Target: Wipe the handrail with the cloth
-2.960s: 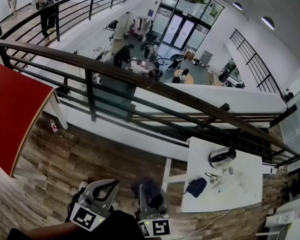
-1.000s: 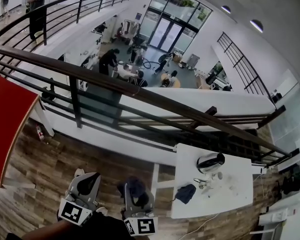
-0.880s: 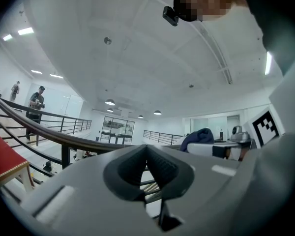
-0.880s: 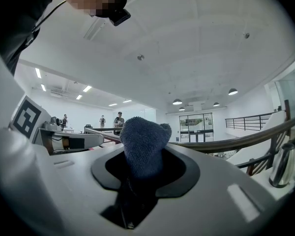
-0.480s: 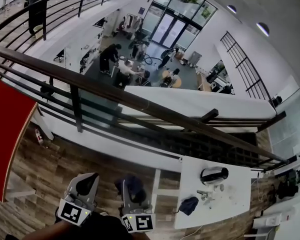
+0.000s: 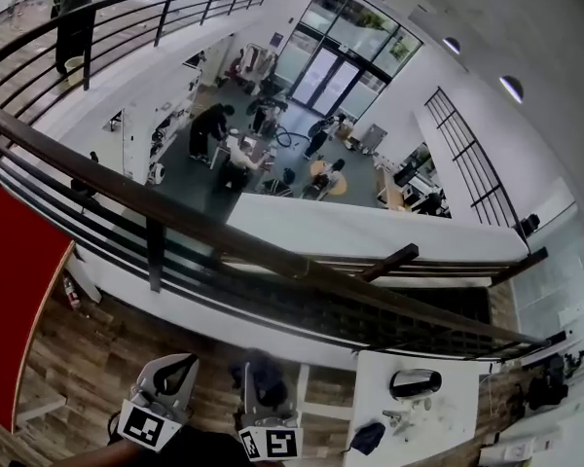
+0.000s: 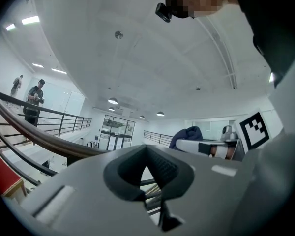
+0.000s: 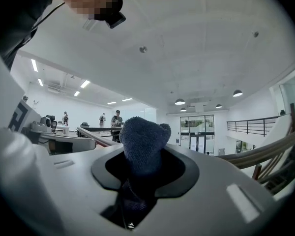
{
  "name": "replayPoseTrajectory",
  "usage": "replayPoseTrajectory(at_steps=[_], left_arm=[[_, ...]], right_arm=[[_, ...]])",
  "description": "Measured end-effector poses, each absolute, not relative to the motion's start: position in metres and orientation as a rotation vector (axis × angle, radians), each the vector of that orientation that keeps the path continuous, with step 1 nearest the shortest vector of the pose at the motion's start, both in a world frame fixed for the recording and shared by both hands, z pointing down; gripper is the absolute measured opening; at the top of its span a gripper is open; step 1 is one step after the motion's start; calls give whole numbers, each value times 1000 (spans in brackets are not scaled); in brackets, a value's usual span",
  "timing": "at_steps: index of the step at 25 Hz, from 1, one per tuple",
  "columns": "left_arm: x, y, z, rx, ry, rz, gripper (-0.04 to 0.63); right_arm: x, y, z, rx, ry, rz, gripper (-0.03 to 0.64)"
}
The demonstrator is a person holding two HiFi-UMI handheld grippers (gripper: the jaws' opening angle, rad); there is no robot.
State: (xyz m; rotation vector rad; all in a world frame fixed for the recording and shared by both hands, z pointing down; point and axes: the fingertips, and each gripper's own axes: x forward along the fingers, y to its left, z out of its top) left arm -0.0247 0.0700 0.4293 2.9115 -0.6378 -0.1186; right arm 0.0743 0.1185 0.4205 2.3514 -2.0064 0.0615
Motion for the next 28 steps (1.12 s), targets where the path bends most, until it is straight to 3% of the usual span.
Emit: replayPoseTrajectory(at_steps=[28], left_arm=[[-23,-37,421,2820,-1064,-58,0]], right_arm=[[79,-119,401,1964,-2447,55,124]])
